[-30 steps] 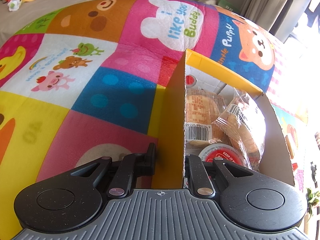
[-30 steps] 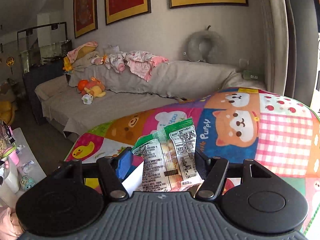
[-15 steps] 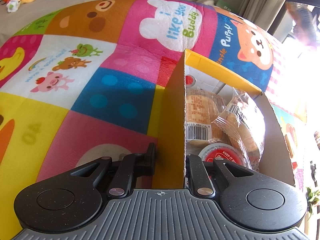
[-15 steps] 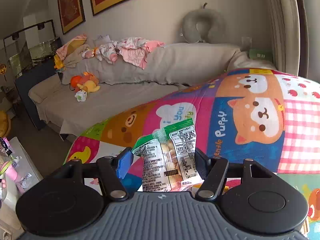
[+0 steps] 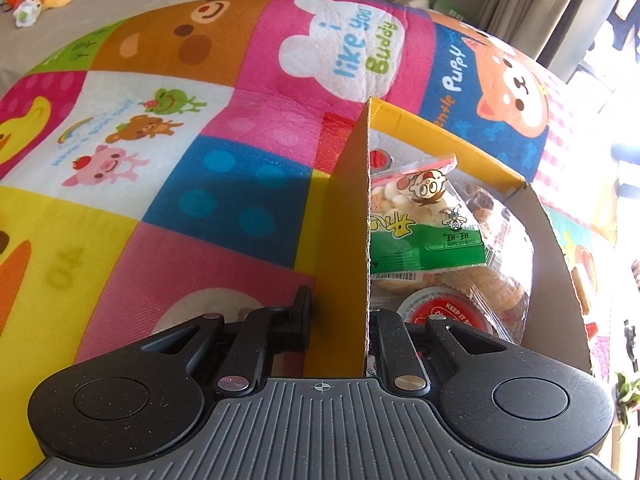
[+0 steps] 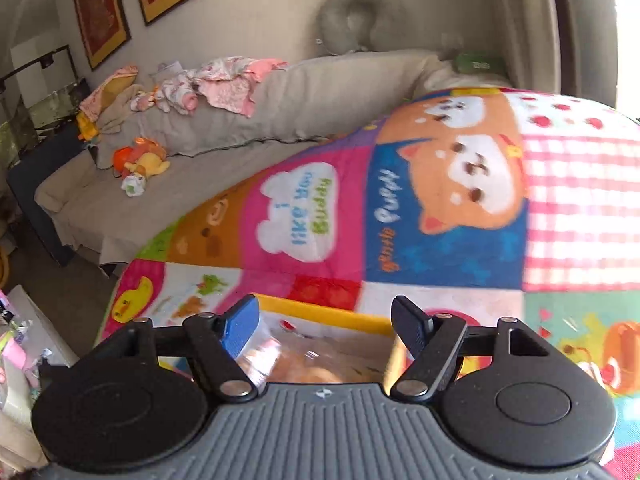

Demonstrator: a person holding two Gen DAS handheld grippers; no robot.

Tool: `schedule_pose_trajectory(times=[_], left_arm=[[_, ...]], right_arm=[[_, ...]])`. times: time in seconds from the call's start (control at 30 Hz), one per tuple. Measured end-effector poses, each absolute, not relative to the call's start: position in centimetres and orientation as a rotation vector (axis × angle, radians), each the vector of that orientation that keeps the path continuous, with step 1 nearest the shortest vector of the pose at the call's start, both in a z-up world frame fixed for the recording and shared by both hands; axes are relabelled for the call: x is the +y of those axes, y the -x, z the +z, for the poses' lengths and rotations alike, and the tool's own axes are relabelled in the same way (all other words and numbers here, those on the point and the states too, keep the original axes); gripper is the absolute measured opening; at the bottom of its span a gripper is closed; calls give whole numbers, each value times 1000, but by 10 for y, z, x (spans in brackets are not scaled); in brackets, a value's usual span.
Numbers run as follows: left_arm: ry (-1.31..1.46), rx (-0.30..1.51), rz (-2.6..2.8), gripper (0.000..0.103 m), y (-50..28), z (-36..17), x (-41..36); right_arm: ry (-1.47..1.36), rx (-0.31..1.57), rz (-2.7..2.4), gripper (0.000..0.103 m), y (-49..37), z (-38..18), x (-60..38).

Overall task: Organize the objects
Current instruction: 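Carry the green-printed snack bag into the yellow box and release it, then grasp the clear cup of stick biscuits with the right tool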

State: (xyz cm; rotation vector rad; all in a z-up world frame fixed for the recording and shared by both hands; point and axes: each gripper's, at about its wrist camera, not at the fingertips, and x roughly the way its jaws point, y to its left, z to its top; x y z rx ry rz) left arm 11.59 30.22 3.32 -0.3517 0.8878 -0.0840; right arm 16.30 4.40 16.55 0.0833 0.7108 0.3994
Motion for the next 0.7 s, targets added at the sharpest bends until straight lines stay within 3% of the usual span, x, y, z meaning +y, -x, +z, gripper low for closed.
schedule_pose_trajectory(times=[0.4,0.7], left_arm=[[323,889,-67,14,-115,34,297],[315,890,-70,14,-115,35,297]], right_arm=[[-76,807,116,79,-98,116,-87],[-80,870,-1,81,-58,82,-129]])
